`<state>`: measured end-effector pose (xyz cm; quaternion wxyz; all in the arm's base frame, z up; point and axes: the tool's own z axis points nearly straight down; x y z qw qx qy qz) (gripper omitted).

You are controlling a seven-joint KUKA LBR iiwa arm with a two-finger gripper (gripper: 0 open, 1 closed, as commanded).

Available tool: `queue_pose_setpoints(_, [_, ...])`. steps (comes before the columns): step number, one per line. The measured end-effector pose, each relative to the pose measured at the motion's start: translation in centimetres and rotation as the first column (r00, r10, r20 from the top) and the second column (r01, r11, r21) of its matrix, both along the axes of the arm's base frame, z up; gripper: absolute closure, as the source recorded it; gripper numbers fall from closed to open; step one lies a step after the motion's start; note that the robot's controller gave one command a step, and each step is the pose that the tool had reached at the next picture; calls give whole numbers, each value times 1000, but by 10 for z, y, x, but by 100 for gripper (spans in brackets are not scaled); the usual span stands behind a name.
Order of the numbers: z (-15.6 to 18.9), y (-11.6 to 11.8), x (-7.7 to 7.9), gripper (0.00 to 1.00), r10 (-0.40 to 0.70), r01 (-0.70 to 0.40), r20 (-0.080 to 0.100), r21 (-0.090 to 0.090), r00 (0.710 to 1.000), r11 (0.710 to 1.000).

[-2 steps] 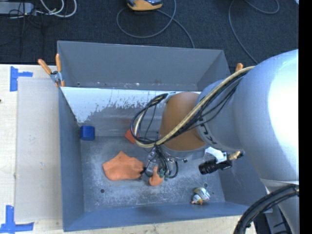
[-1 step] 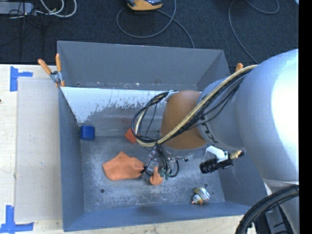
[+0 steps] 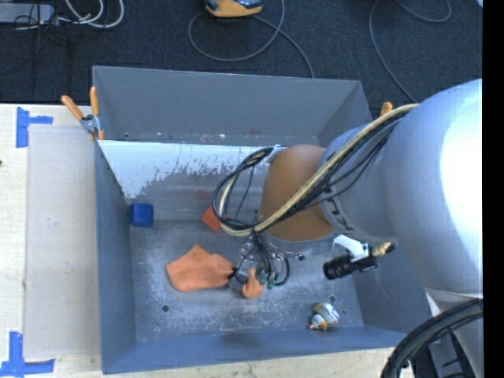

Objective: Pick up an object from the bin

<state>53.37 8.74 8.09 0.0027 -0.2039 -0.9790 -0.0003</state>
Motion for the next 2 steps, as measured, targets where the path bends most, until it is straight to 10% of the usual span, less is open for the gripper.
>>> queue_pose_setpoints(2, [36,0,-3,100,3,-3,-9,-2,1000,1000])
